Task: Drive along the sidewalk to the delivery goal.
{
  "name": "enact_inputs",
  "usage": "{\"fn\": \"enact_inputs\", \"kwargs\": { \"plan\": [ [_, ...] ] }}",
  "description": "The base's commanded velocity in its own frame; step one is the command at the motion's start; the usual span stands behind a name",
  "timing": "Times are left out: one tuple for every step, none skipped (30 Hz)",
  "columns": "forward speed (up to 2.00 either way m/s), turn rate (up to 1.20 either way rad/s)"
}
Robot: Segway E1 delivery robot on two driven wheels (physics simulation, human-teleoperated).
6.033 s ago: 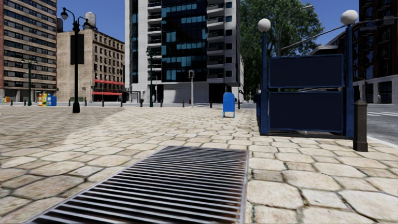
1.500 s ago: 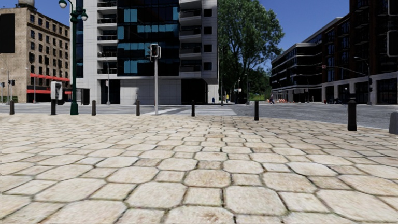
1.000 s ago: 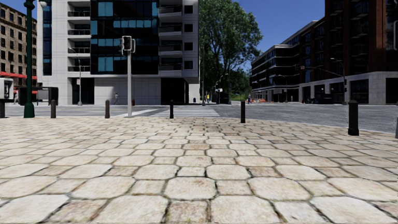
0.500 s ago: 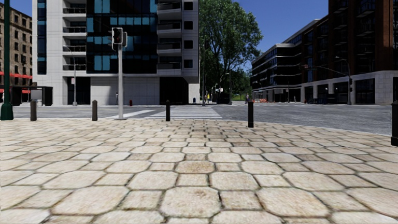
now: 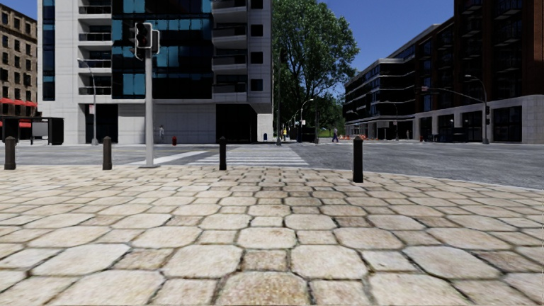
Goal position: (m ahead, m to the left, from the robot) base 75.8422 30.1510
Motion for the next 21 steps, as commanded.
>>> {"fn": "enact_inputs", "kwargs": {
  "plan": [
    [2.00, 0.00],
    [2.00, 0.00],
    [2.00, 0.00],
    [2.00, 0.00],
    [2.00, 0.00],
    [2.00, 0.00],
    [2.00, 0.00],
    [2.00, 0.00],
    [2.00, 0.00],
    [2.00, 0.00],
    [2.00, 0.00],
    [2.00, 0.00],
    [2.00, 0.00],
    [2.00, 0.00],
    [2.00, 0.00],
    [2.00, 0.00],
    [2.00, 0.00],
    [2.00, 0.00],
    [2.00, 0.00],
    [2.00, 0.00],
    [2.00, 0.00]
  ]
}}
